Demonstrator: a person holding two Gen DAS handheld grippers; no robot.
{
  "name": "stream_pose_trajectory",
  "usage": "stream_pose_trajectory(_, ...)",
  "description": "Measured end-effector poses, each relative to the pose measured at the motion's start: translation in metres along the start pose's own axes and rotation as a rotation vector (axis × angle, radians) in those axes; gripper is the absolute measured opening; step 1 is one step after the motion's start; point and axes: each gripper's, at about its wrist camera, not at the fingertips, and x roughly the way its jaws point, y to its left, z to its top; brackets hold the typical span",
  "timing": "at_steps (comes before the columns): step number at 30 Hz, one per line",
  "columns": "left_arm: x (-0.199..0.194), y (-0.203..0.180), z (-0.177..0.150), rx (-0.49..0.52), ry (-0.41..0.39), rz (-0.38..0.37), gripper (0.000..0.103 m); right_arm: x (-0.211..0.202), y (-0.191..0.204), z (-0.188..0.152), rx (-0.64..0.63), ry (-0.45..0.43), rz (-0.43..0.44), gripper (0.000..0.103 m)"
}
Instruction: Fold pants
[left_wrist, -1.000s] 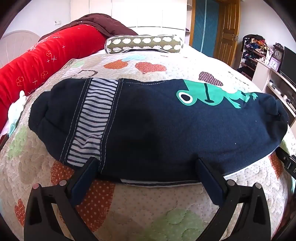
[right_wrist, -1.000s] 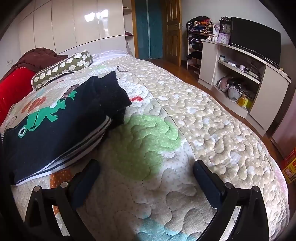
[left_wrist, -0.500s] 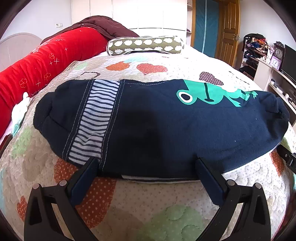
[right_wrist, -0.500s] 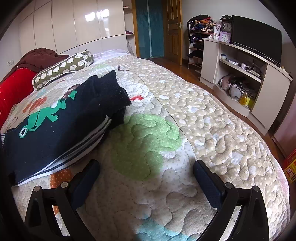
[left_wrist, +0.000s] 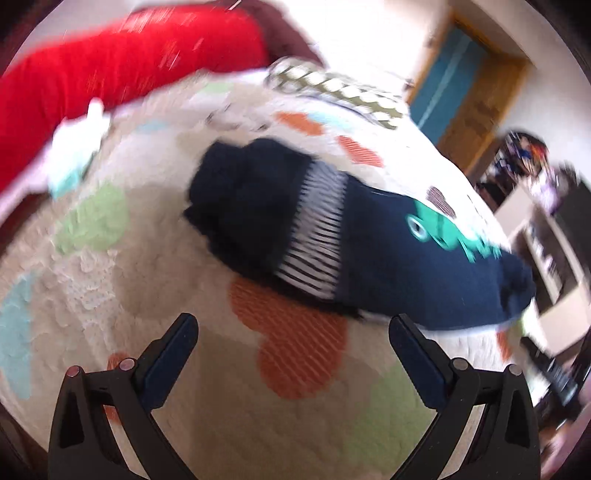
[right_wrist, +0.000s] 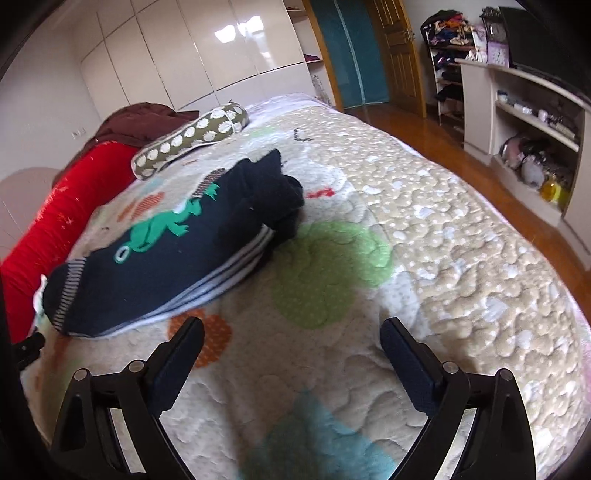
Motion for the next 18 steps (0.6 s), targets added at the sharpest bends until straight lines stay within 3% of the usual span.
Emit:
stream_pose_trajectory(2, 0.014, 0.013, 0.016, -0.065, 0.04, -0.038, 0.103, 0.01, 0.005, 0.007, 0.018, 0.015, 0.04, 0.097)
stream_pose_trajectory(5, 0.032, 0.013, 0.04, -0.076, 0.054, -0.055, 0.103, 0.027, 0.016, 0.022, 0.03, 0.021, 0.052, 0.097)
stream_pose_trajectory(7, 0.045, 0.009, 0.053, -0.092, 0.077, -0.069, 0.102, 0.043, 0.021, 0.035, 0.048, 0.034, 0.056, 0.09)
stream_pose_trajectory(9, 0.057, 0.006, 0.062, -0.136, 0.096, -0.041, 0.085, 0.055, 0.023, 0.046, 0.077, 0.049, 0.061, 0.077)
stream_pose_trajectory(11, 0.062, 0.002, 0.067, -0.145, 0.106, 0.053, 0.042, 0.067, 0.023, 0.055, 0.138, 0.062, 0.084, 0.042)
stream_pose_trajectory(13, 0.059, 0.004, 0.072, -0.153, 0.118, 0.018, 0.021, 0.074, 0.018, 0.063, 0.198, 0.09, 0.118, 0.016)
stream_pose_trajectory(15, 0.047, 0.009, 0.073, -0.179, 0.134, -0.041, 0.015, 0.072, 0.012, 0.068, 0.262, 0.107, 0.191, 0.015)
stream_pose_trajectory(18, 0.017, 0.008, 0.066, -0.163, 0.119, -0.057, 0.014, 0.046, 0.022, 0.07, 0.223, 0.075, 0.225, 0.015)
